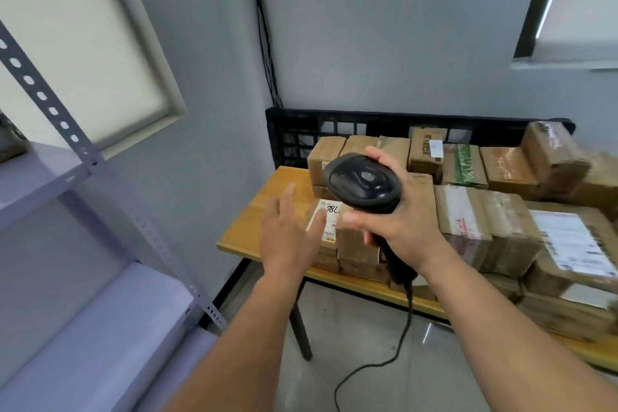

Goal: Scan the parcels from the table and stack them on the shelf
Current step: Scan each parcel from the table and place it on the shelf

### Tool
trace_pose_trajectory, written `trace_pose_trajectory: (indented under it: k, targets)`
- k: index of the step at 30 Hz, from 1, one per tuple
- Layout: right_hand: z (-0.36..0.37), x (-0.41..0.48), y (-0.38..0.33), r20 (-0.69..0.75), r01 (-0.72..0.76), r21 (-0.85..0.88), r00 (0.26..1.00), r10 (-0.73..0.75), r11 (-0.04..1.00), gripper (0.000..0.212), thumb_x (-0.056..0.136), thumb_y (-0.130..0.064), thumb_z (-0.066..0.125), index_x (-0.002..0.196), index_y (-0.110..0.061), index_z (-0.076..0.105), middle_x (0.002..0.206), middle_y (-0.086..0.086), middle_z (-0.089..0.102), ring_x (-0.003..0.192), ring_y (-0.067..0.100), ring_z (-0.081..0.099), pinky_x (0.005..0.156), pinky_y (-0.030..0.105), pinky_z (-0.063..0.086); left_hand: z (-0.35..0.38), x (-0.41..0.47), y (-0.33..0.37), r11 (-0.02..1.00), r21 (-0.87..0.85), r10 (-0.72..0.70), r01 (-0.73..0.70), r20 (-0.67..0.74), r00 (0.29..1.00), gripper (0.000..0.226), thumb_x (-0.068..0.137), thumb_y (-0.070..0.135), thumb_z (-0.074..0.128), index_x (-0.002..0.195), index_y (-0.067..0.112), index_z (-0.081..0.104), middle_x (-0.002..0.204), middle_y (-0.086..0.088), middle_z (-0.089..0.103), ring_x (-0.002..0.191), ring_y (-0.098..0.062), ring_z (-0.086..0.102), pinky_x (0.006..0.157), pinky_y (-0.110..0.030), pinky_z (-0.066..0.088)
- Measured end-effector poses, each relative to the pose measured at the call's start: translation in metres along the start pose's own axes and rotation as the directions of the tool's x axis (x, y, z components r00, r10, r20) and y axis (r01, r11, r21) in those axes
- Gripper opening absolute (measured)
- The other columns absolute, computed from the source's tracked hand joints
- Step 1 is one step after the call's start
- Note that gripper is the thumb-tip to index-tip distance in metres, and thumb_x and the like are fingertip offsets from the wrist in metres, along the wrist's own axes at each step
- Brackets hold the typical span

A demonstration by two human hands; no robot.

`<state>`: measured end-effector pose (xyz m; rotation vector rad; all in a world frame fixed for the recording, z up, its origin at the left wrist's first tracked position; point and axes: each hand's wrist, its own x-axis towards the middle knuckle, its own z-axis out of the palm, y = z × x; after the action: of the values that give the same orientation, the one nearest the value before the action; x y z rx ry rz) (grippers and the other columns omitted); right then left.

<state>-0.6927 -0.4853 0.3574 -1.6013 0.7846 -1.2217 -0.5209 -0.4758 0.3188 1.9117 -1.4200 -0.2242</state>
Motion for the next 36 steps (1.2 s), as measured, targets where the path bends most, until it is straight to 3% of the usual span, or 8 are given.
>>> trace_pose_trajectory:
  k: [4, 13, 17, 24, 28, 31, 34, 36]
  targets:
    - [-0.035, -0.008, 0.008, -0.075, -0.017, -0.031, 0.997, 0.015, 0.999, 0.088, 0.070, -0.010, 0.086, 0.140, -0.039, 0.041, 0.129, -0.006, 0.055, 0.075, 0.010, 0.063, 0.060, 0.031, 0.055, 0.023, 0.004, 0.023, 0.998, 0.043, 0.031, -0.037, 0.132, 0.991, 0.060, 0.097, 0.046, 0.047, 0.151, 0.027, 0.026, 0.150, -0.002, 0.034, 0.137, -0.019, 0.029, 0.108, -0.035, 0.031]
    - [-0.057, -0.013, 0.025, -0.190, -0.070, -0.099, 0.981, 0.050, 0.993, 0.087, 0.073, 0.001, 0.082, 0.142, -0.030, 0.040, 0.127, -0.001, 0.056, 0.057, 0.007, 0.066, 0.046, 0.026, 0.054, 0.066, 0.032, 0.030, 0.961, 0.147, 0.152, -0.235, 0.427, 0.891, 0.036, 0.103, 0.030, 0.036, 0.133, 0.021, 0.053, 0.129, -0.006, 0.059, 0.119, -0.025, 0.049, 0.101, -0.039, 0.040]
    - [-0.055, -0.003, 0.034, -0.178, -0.120, -0.108, 0.979, 0.100, 0.987, 0.086, 0.074, -0.003, 0.082, 0.139, -0.040, 0.040, 0.130, -0.004, 0.053, 0.060, 0.008, 0.066, 0.048, 0.029, 0.055, 0.074, 0.046, 0.027, 0.939, 0.260, 0.072, -0.224, 0.489, 0.869, 0.038, 0.101, 0.042, 0.038, 0.130, 0.022, 0.054, 0.133, -0.004, 0.051, 0.122, -0.023, 0.047, 0.099, -0.037, 0.039]
    - [-0.053, 0.019, 0.050, -0.203, -0.201, -0.110, 0.963, 0.176, 0.973, 0.088, 0.072, -0.004, 0.083, 0.137, -0.045, 0.041, 0.129, -0.005, 0.053, 0.071, 0.018, 0.068, 0.049, 0.032, 0.056, 0.075, 0.072, 0.022, 0.921, 0.379, -0.100, -0.086, 0.446, 0.890, 0.079, 0.081, 0.078, 0.044, 0.135, 0.020, 0.043, 0.128, -0.006, 0.054, 0.119, -0.027, 0.051, 0.091, -0.040, 0.048]
    - [-0.053, 0.021, 0.063, -0.227, -0.297, -0.148, 0.939, 0.260, 0.943, 0.087, 0.073, -0.007, 0.083, 0.138, -0.045, 0.040, 0.129, -0.003, 0.052, 0.056, 0.019, 0.065, 0.050, 0.031, 0.056, 0.068, 0.082, 0.019, 0.959, 0.277, -0.211, 0.061, 0.553, 0.806, 0.078, 0.077, 0.070, 0.056, 0.137, 0.023, 0.039, 0.122, -0.002, 0.057, 0.107, -0.025, 0.057, 0.088, -0.039, 0.052]
    - [-0.054, 0.022, 0.067, -0.242, -0.333, -0.138, 0.924, 0.294, 0.933, 0.088, 0.073, -0.007, 0.083, 0.140, -0.045, 0.039, 0.129, -0.002, 0.051, 0.054, 0.023, 0.064, 0.052, 0.032, 0.057, 0.059, 0.087, 0.015, 0.962, 0.076, -0.252, 0.260, 0.610, 0.751, 0.078, 0.074, 0.048, 0.070, 0.140, 0.023, 0.037, 0.115, 0.000, 0.057, 0.099, -0.022, 0.060, 0.084, -0.038, 0.054]
    - [-0.054, 0.023, 0.063, -0.241, -0.327, -0.151, 0.927, 0.286, 0.933, 0.087, 0.074, -0.007, 0.082, 0.139, -0.045, 0.039, 0.128, -0.004, 0.051, 0.053, 0.020, 0.063, 0.052, 0.032, 0.057, 0.046, 0.087, 0.012, 0.895, -0.163, -0.217, 0.415, 0.654, 0.725, 0.072, 0.083, 0.020, 0.070, 0.143, 0.024, 0.030, 0.106, -0.002, 0.060, 0.087, -0.017, 0.063, 0.062, -0.027, 0.052]
    - [-0.052, 0.023, 0.060, -0.238, -0.320, -0.170, 0.931, 0.277, 0.932, 0.086, 0.075, -0.008, 0.082, 0.138, -0.046, 0.038, 0.126, -0.005, 0.051, 0.052, 0.016, 0.063, 0.052, 0.030, 0.057, 0.039, 0.086, 0.009, 0.837, -0.302, -0.180, 0.457, 0.636, 0.750, 0.080, 0.083, 0.008, 0.068, 0.147, 0.028, 0.024, 0.104, -0.002, 0.059, 0.089, -0.019, 0.064, 0.059, -0.026, 0.051]
